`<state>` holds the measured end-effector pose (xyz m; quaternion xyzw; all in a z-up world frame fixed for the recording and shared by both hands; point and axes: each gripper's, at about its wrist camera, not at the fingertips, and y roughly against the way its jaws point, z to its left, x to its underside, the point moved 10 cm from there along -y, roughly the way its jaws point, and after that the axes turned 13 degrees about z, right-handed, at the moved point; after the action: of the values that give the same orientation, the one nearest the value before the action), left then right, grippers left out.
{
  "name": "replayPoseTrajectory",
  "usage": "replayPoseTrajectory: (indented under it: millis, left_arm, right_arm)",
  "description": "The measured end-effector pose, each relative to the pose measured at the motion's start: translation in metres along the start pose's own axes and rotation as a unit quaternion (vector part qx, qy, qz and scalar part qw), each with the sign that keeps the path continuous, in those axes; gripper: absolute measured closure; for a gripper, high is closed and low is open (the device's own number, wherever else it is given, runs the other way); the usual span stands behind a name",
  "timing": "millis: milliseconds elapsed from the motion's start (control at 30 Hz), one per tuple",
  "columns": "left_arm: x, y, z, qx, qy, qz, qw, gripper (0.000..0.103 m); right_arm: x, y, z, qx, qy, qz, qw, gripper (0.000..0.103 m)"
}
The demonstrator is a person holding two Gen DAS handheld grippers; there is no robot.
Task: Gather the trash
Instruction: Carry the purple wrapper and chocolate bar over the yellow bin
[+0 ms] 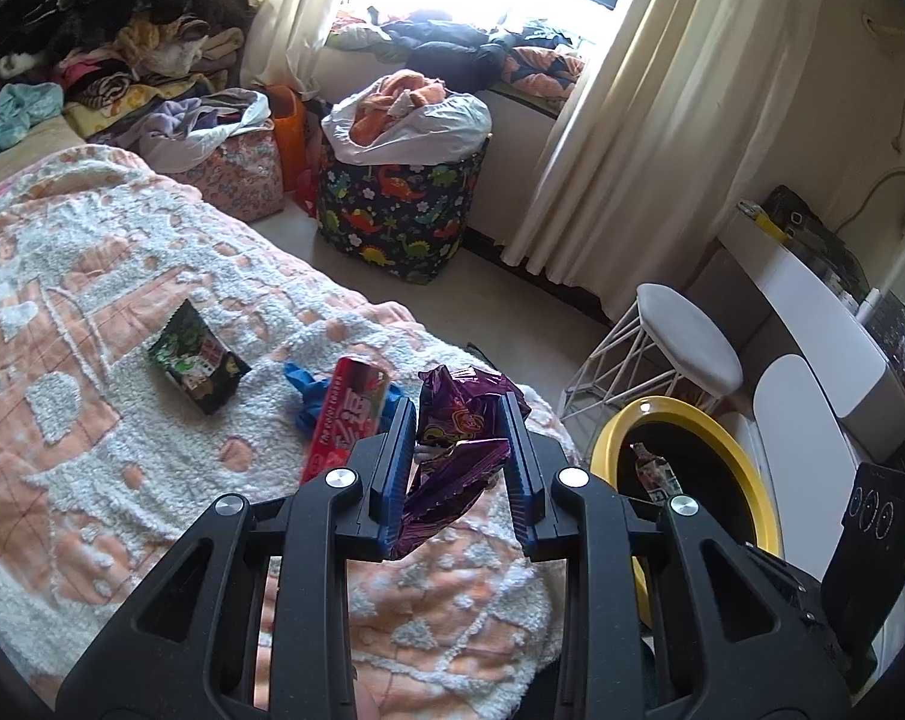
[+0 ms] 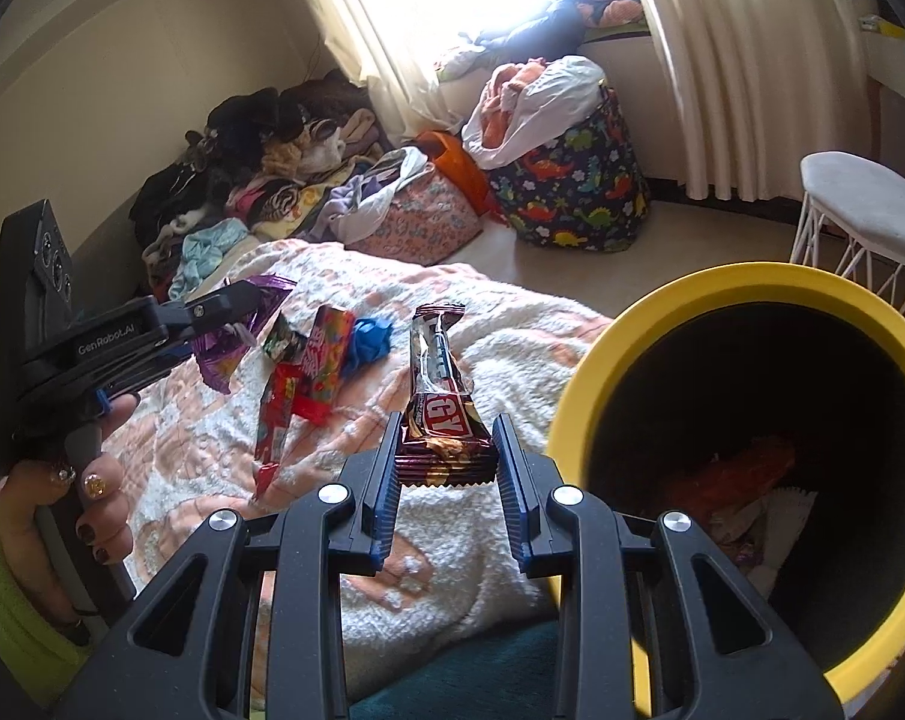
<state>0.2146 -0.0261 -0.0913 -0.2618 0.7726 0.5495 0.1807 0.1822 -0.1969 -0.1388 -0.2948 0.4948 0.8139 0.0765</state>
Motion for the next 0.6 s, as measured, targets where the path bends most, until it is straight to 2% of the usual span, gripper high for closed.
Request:
replayPoseTrajectory:
  millis: [600]
  left_arm:
    - [0.007, -0.008, -0.049, 0.014, -0.047, 0.01, 0.9988, 0.082]
  right_arm:
    - [-0.007, 0.031, -0.044, 0.018, -0.054, -0.034, 0.998, 0.075]
